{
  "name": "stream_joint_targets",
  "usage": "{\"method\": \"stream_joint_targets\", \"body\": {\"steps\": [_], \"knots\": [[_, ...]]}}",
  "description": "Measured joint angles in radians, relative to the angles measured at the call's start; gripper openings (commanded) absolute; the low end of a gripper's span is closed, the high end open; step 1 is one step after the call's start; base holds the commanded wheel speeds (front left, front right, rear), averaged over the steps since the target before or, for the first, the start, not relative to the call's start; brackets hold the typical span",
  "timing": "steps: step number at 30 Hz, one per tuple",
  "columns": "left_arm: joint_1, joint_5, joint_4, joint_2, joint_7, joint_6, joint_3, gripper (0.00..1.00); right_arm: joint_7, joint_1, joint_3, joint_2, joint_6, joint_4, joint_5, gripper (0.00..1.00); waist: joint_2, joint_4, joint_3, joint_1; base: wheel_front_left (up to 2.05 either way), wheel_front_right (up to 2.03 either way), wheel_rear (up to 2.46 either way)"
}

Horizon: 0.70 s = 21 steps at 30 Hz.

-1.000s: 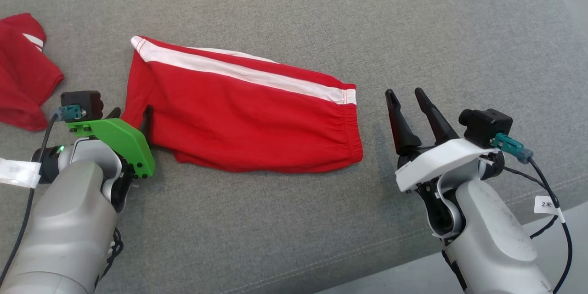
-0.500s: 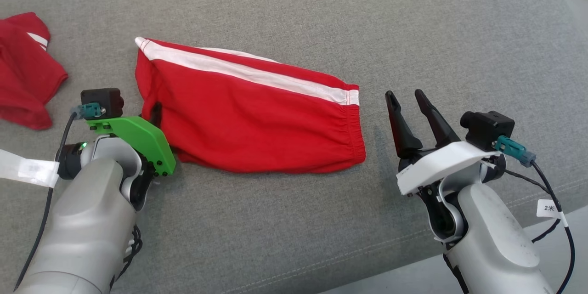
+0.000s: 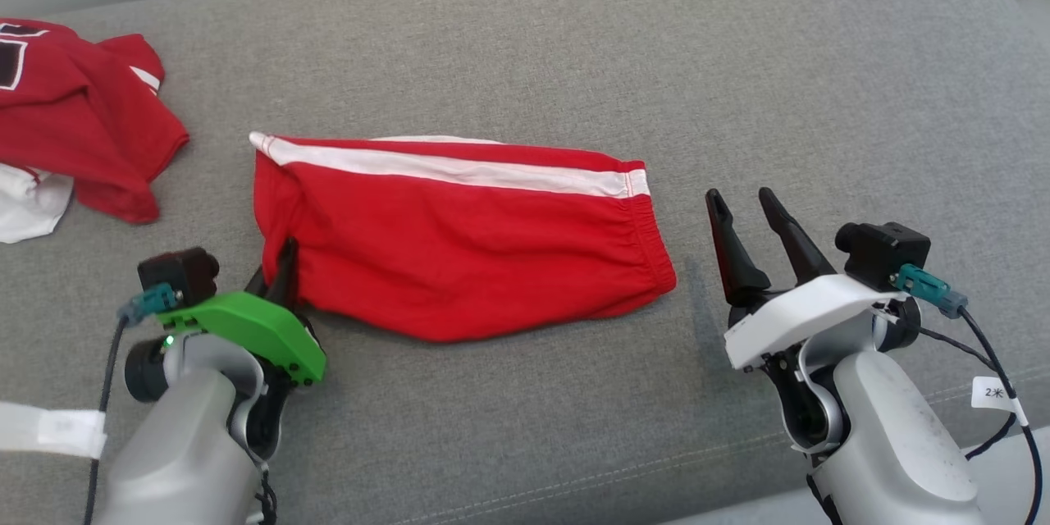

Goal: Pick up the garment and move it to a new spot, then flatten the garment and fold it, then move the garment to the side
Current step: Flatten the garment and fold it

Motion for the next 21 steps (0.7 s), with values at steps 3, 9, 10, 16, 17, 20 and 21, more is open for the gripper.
{"method": "stream_joint_targets", "body": {"steps": [3, 9, 10, 16, 17, 20, 21], "knots": [[0.082, -0.023, -0.082, -0.009, -0.009, 0.029, 0.028, 0.00, 0.015, 0.012, -0.015, -0.006, 0.000, -0.010, -0.014, 1.00, -0.0001, 0.016, -0.012, 0.0000, 0.00, 0.00, 0.00], [0.254, -0.033, -0.301, -0.013, -0.017, 0.123, 0.093, 0.00, 0.048, 0.022, -0.040, -0.015, 0.000, -0.029, -0.029, 1.00, 0.0000, 0.039, -0.030, 0.0000, 0.00, 0.00, 0.00], [0.281, -0.029, -0.337, -0.014, -0.017, 0.133, 0.099, 0.00, 0.055, 0.023, -0.044, -0.017, 0.000, -0.031, -0.031, 1.00, 0.0000, 0.042, -0.032, 0.0000, 0.00, 0.00, 0.00], [0.384, -0.009, -0.451, -0.016, -0.018, 0.181, 0.106, 0.00, 0.095, 0.029, -0.043, -0.018, 0.000, -0.030, -0.043, 1.00, 0.0000, 0.052, -0.047, 0.0000, 0.00, 0.00, 0.00], [0.390, -0.009, -0.458, -0.016, -0.018, 0.185, 0.105, 0.00, 0.099, 0.030, -0.041, -0.018, 0.000, -0.027, -0.044, 1.00, -0.0001, 0.052, -0.050, 0.0000, 0.00, 0.00, 0.00], [0.400, -0.003, -0.466, -0.015, -0.018, 0.203, 0.109, 0.10, 0.108, 0.031, -0.038, -0.016, 0.000, -0.018, -0.050, 1.00, 0.0000, 0.050, -0.056, 0.0000, 0.00, 0.00, 0.00], [0.402, 0.005, -0.467, -0.012, -0.018, 0.206, 0.110, 0.45, 0.109, 0.031, -0.038, -0.016, 0.000, -0.017, -0.050, 1.00, 0.0000, 0.050, -0.057, 0.0000, 0.00, 0.00, 0.00]]}}
